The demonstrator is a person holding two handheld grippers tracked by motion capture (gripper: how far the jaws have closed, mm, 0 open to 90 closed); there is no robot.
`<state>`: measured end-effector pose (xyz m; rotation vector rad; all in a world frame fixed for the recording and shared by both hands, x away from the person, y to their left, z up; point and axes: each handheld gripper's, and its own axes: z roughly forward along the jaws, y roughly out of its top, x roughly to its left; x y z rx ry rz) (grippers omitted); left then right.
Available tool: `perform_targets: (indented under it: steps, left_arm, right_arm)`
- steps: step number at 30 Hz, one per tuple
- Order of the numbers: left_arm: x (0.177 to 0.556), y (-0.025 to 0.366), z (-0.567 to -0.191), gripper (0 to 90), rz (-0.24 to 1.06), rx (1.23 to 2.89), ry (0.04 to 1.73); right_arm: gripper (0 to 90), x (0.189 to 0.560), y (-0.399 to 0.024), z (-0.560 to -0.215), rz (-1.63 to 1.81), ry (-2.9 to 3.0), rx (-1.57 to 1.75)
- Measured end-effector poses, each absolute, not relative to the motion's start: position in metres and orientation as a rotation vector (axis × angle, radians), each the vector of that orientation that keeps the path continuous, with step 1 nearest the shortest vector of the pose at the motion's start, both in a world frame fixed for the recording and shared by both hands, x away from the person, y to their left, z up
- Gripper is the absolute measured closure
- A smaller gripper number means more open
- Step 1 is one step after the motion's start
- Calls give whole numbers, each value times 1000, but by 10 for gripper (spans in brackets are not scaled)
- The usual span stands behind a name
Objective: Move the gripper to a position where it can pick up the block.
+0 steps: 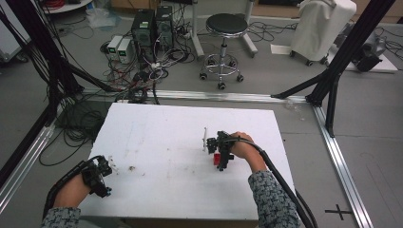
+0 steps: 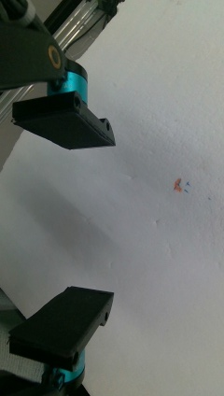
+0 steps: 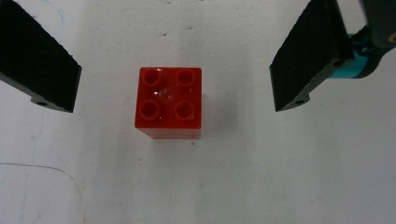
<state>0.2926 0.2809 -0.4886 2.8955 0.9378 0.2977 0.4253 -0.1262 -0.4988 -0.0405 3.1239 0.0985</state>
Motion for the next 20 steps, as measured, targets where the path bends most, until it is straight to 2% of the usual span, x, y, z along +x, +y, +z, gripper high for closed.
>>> perform_targets:
  steps: [10,20]
  left_arm:
    - [292,282,-489,215,294,2893,944]
    - [292,282,-489,214,295,2895,941]
  right_arm:
    - [12,431,-123,-520,55,3140,14]
    - [12,431,-122,-523,46,3143,-6]
